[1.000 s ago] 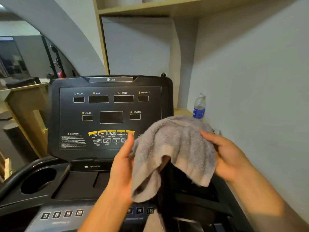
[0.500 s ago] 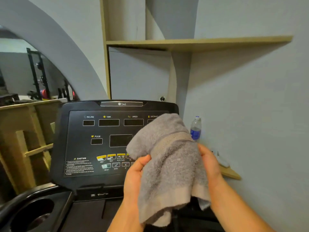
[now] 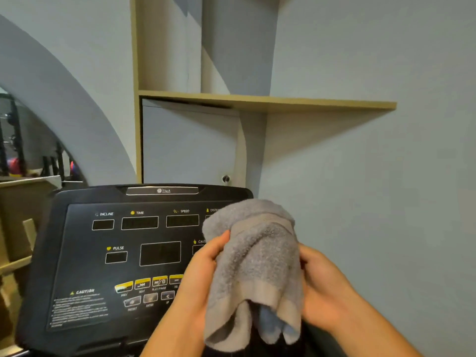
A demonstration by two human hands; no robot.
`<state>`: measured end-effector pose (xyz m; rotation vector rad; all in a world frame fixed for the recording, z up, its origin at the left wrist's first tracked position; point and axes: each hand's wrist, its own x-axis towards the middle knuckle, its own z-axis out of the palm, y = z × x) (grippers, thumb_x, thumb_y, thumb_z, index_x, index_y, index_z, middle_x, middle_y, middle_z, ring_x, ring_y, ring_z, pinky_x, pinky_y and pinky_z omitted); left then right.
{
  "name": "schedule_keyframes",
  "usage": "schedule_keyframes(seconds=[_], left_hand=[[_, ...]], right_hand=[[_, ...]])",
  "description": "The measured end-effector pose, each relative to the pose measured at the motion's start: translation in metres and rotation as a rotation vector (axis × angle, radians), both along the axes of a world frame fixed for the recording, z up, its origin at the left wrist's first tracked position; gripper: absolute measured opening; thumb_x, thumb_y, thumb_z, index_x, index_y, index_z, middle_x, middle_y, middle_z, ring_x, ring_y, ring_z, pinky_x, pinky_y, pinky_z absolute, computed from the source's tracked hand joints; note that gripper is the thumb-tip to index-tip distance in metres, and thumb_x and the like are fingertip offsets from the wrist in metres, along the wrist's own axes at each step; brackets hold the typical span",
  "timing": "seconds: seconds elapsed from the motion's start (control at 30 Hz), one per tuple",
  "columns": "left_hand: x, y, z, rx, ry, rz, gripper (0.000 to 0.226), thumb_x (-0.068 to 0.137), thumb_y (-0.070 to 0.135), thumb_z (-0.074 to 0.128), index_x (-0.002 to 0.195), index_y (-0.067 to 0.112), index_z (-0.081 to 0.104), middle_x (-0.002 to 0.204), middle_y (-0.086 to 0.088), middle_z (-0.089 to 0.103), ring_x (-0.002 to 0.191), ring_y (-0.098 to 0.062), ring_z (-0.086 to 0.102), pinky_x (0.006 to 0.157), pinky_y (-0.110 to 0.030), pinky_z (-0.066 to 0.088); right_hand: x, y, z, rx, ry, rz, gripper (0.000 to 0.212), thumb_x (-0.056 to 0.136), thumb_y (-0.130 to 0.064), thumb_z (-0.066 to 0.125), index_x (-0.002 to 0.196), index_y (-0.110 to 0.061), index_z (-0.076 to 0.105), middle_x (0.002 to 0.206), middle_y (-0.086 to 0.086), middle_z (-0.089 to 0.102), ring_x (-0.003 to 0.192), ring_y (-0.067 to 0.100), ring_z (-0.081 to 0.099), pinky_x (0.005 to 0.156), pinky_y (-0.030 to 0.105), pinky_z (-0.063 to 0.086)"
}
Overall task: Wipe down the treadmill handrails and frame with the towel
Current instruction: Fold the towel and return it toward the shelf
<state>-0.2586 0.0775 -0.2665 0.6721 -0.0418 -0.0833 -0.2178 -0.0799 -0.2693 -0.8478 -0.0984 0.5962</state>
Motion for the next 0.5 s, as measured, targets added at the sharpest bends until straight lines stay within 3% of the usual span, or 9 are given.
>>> schedule_keyframes(seconds=[0.03,0.07,0.13,0.17,0.27,0.37,0.47,0.5], left_hand=[[0.011,0.005,0.01,0.03,0.008,0.033,0.04,0.092,0.01,0.051,0.065,-0.003,0.076,0.072,-0.017,0.074,0.063,-0.022,0.074,0.051,-0.028,0.059],[0.021,0.01,0.02,0.022,0.004,-0.012,0.037,0.093,0.01,0.051,0.071,-0.005,0.077,0.08,-0.019,0.074,0.071,-0.025,0.075,0.058,-0.033,0.062],[0.042,0.013,0.04,0.014,0.018,-0.083,0.028,0.091,0.012,0.054,0.094,-0.007,0.075,0.102,-0.022,0.071,0.095,-0.033,0.071,0.091,-0.043,0.056],[0.053,0.013,0.052,0.025,-0.001,-0.08,0.028,0.087,0.01,0.054,0.093,-0.008,0.074,0.097,-0.022,0.071,0.089,-0.033,0.071,0.091,-0.042,0.055],[0.078,-0.003,0.103,0.057,-0.147,-0.048,0.021,0.076,0.007,0.051,0.071,-0.004,0.068,0.066,-0.013,0.064,0.054,-0.023,0.064,0.057,-0.028,0.057],[0.119,-0.02,0.165,0.129,-0.266,-0.001,0.01,0.073,0.004,0.051,0.081,0.004,0.057,0.065,-0.006,0.056,0.053,-0.016,0.058,0.053,-0.022,0.051],[0.176,-0.031,0.223,0.19,-0.4,0.118,0.056,0.074,-0.005,0.06,0.127,0.011,0.05,0.096,-0.011,0.062,0.078,-0.02,0.065,0.069,-0.035,0.056],[0.19,-0.038,0.244,0.183,-0.431,0.176,0.061,0.079,-0.002,0.06,0.134,0.018,0.045,0.098,-0.012,0.06,0.078,-0.021,0.065,0.071,-0.037,0.055]], right_hand=[[0.005,-0.006,0.008,0.005,-0.011,-0.019,0.042,0.092,-0.021,0.053,0.128,0.0,0.059,0.116,0.022,0.065,0.107,0.034,0.062,0.098,0.048,0.047],[0.01,-0.012,0.019,0.016,-0.036,-0.031,0.042,0.092,-0.019,0.053,0.13,-0.001,0.058,0.113,0.021,0.066,0.103,0.032,0.064,0.094,0.046,0.05],[0.023,-0.024,0.042,0.049,-0.114,-0.036,0.034,0.091,-0.016,0.054,0.121,-0.001,0.062,0.102,0.02,0.069,0.09,0.03,0.069,0.079,0.043,0.057],[0.031,-0.029,0.057,0.057,-0.164,-0.043,0.03,0.09,-0.015,0.053,0.114,0.0,0.063,0.096,0.019,0.069,0.083,0.03,0.07,0.072,0.041,0.059],[0.063,-0.043,0.108,0.02,-0.281,-0.138,0.023,0.091,-0.014,0.046,0.1,-0.003,0.063,0.084,0.016,0.069,0.075,0.027,0.069,0.068,0.038,0.058],[0.1,-0.055,0.171,0.091,-0.401,-0.218,0.024,0.095,-0.015,0.041,0.095,-0.004,0.063,0.077,0.014,0.07,0.067,0.025,0.071,0.061,0.036,0.06],[0.135,-0.066,0.227,0.155,-0.529,-0.252,0.021,0.1,-0.011,0.037,0.096,-0.008,0.057,0.062,0.01,0.067,0.053,0.02,0.067,0.047,0.027,0.054],[0.149,-0.071,0.243,0.154,-0.56,-0.274,0.022,0.101,-0.009,0.035,0.093,-0.006,0.056,0.058,0.01,0.065,0.048,0.019,0.065,0.044,0.024,0.052]])
